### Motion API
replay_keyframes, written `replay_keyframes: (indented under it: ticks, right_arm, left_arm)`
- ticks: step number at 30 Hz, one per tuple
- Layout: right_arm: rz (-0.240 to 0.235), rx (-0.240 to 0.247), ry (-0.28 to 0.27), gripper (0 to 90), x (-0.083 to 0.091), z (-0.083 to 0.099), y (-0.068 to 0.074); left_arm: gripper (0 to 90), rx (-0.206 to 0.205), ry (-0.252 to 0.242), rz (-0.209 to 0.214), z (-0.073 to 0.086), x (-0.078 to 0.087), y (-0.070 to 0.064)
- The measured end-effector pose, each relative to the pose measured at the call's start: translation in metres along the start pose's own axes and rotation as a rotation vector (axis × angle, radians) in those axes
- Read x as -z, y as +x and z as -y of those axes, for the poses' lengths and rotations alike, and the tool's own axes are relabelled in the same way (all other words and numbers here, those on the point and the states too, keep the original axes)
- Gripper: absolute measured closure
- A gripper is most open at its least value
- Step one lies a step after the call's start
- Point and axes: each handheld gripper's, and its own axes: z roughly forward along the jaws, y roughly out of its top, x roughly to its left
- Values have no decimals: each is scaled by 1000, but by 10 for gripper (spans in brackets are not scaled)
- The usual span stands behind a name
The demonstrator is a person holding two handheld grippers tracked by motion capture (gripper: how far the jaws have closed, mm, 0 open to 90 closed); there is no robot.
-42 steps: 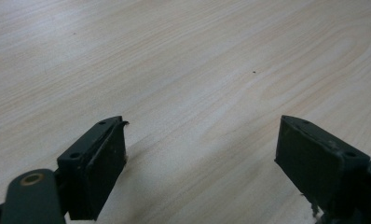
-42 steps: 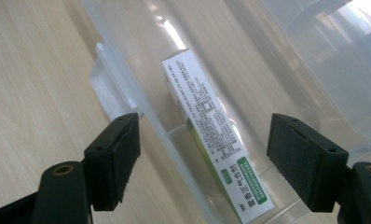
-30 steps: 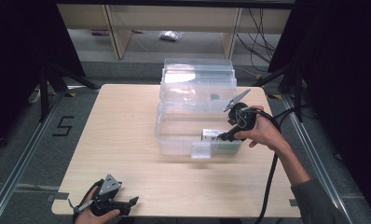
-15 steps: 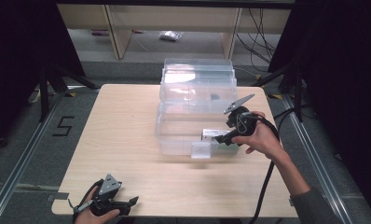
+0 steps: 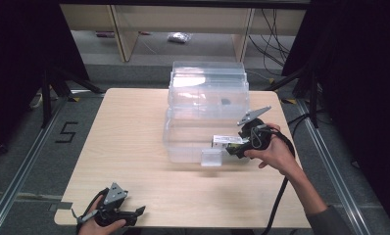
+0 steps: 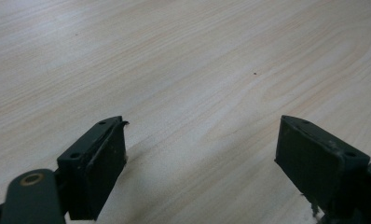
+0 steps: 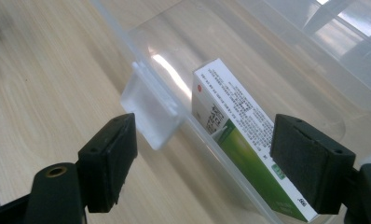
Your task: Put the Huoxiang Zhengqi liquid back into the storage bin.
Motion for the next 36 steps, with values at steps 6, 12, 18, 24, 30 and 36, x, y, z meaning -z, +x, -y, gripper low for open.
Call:
replay_keyframes:
  ticks: [6,12,18,24,30,36]
  right_arm:
    - [-6,16,-41,237,-1,7,2]
    - [-8,0,-31,234,-1,13,7]
    - [0,9,-33,229,-1,19,11]
    - [-12,17,-72,228,-4,29,11]
    - [-29,-3,-93,224,-8,36,15]
    - [-42,-18,-95,223,-13,44,21]
  left_arm:
    - [155,2,-5,-8,0,-1,0]
    - [155,3,-4,-8,0,0,0]
    - [156,3,-6,-8,0,-1,0]
    - [155,4,-4,-10,0,-1,0]
    - [156,7,-5,-5,0,0,0]
    - [155,-5,3,-1,0,0,0]
